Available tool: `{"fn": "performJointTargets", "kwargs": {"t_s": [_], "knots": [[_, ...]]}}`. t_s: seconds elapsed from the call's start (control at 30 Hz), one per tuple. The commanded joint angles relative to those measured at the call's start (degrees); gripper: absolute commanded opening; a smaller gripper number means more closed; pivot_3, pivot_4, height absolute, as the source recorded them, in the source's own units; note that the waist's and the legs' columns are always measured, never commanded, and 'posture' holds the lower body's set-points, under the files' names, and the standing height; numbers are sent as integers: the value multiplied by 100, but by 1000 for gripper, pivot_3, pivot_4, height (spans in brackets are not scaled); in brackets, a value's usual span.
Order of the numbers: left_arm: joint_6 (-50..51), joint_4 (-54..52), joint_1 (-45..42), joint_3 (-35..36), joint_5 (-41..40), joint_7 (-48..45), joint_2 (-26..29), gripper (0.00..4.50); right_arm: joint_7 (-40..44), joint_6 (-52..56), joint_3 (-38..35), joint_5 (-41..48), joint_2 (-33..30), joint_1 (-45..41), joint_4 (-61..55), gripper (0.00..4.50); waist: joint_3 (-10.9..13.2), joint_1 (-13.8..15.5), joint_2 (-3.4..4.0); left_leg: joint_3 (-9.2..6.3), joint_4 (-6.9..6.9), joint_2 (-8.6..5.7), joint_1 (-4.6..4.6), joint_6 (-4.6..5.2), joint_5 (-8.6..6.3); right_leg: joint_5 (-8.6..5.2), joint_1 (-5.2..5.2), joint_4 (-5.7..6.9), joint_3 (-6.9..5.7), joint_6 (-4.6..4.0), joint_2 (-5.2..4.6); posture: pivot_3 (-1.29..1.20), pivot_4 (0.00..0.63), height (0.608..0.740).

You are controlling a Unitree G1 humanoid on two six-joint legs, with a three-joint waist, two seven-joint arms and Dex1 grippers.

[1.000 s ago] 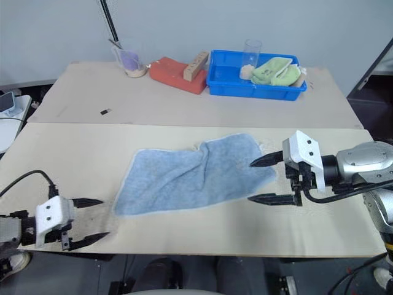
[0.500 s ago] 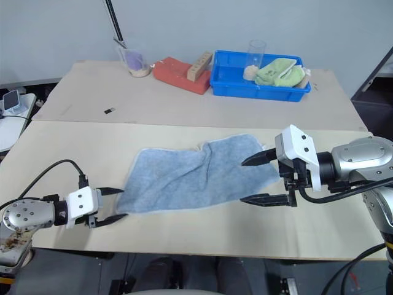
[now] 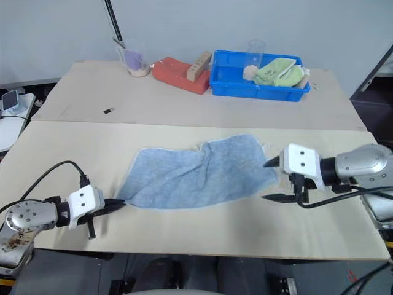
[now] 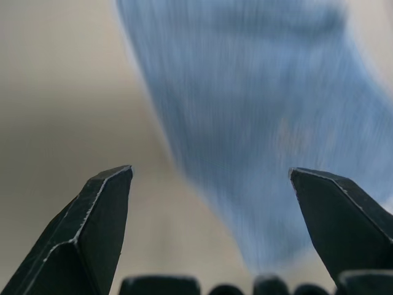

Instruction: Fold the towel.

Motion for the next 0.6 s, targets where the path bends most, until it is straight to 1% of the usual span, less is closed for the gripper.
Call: {"fn": "performJointTargets", "kwargs": {"t_s": [0.03,0.13,0.23,0.37,0.6], "knots": [[109,-219,-53,229,-200,153,-58,32,-201,-951,161,-546,195,-294,828,4500,0,-19,0,1,0,0,1,0,0,0,1,0,0,-1,2,0,150,717],[96,-202,-54,255,-202,205,-73,32,-223,-1284,295,-732,377,-463,1354,4500,0,-67,0,2,0,0,2,0,0,1,1,2,1,-3,6,0,150,717],[10,-138,-54,300,-176,268,-78,32,-146,-1493,314,-708,477,-513,1503,4500,0,-87,0,1,-2,0,2,0,0,0,1,2,1,-4,7,0,150,717],[-89,85,-169,351,-133,354,-66,32,-58,-1515,347,-679,569,-536,1646,4500,0,-89,0,-1,-2,2,2,0,0,0,3,2,2,-4,5,0,150,717],[-186,252,-305,274,-97,359,-30,32,-97,-1509,496,-873,917,-888,2386,4500,-2,-111,-4,0,-1,2,9,0,0,2,8,3,2,-5,5,0,150,717]]}}
